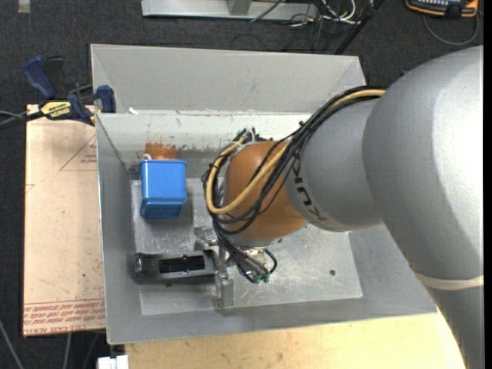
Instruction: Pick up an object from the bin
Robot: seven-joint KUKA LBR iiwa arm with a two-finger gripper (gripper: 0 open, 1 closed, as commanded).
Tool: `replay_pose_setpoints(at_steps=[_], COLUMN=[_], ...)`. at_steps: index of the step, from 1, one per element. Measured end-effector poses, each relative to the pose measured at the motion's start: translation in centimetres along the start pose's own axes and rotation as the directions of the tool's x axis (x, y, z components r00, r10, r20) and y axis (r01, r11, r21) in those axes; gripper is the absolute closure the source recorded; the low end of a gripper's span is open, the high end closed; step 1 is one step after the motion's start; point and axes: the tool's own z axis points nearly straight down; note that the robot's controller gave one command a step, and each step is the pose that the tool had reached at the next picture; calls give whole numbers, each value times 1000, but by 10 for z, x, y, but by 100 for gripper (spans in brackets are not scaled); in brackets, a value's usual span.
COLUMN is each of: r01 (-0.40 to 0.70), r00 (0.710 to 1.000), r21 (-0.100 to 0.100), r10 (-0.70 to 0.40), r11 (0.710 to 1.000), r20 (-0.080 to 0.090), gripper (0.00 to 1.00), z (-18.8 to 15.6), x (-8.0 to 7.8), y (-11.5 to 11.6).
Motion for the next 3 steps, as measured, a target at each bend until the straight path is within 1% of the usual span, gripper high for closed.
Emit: replay_pose_setpoints(at_steps=[1,2,3], r01=[67,67,64], r00=[998,998,998], r21=[-1,-1,1], r10=[-67,-67,-64], r11=[998,998,998], r20=[9,9,-6], gripper=[100,100,100], z=[8,8,-36], x=[-9,-9,-6], y=[24,24,19])
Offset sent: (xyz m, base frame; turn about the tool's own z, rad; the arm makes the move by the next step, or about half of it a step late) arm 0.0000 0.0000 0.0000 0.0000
